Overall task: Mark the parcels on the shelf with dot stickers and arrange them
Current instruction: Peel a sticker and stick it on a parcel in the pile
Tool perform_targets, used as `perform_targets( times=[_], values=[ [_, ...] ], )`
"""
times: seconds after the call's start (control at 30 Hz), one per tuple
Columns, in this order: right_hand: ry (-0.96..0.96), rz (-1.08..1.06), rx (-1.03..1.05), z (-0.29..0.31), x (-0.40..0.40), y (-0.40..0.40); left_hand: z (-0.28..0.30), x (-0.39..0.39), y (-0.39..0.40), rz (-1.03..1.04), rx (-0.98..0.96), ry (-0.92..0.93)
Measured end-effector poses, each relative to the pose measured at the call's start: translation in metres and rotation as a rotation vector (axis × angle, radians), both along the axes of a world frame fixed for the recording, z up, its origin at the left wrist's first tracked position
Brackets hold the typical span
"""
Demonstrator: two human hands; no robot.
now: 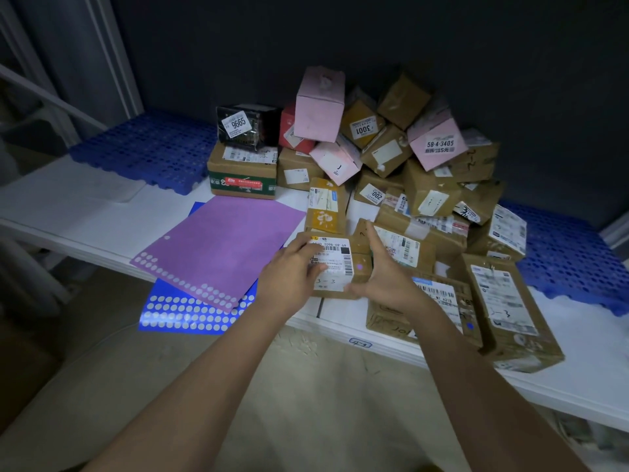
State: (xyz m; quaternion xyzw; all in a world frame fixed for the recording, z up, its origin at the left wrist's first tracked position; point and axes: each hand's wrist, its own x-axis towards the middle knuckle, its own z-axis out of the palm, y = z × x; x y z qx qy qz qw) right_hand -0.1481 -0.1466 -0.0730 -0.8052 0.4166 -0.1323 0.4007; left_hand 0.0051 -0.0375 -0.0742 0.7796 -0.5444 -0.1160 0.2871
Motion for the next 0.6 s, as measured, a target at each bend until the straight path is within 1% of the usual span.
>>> perform_targets(
  times=[0.03,0.07,0.13,0.2,0.3,0.37,0.43,0.53,0.6],
  values=[
    [-0.003,0.001,0.001,0.002,0.002,-0.001,-0.001,0.000,0.000,0.002,-0.011,0.005],
    [0.001,0.002,-0.039,0.003,0.003,0.000,-0.002,0.001,0.001,0.004,-0.031,0.021],
    [-0.012,-0.004,-0.162,0.006,0.001,0.007,-0.003,0.003,0.005,0.006,-0.111,0.084],
    [-0.102,-0.055,-0.239,0.010,-0.008,0.019,0.001,0.002,0.010,0.014,-0.213,0.153],
    [-0.295,-0.244,-0.314,0.012,-0.032,0.040,0.016,-0.015,0.012,0.041,-0.304,0.243],
    [-0.350,-0.405,-0.384,0.013,-0.055,0.051,0.025,-0.033,0.010,0.028,-0.328,0.267],
    [-0.364,-0.559,-0.448,0.014,-0.083,0.055,0.028,-0.053,0.007,-0.023,-0.288,0.276],
    [-0.318,-0.802,-0.548,0.020,-0.133,0.054,0.019,-0.082,-0.001,-0.106,-0.122,0.259],
    [-0.282,-0.951,-0.578,0.028,-0.167,0.052,0.009,-0.102,-0.006,-0.147,-0.011,0.244]
  ],
)
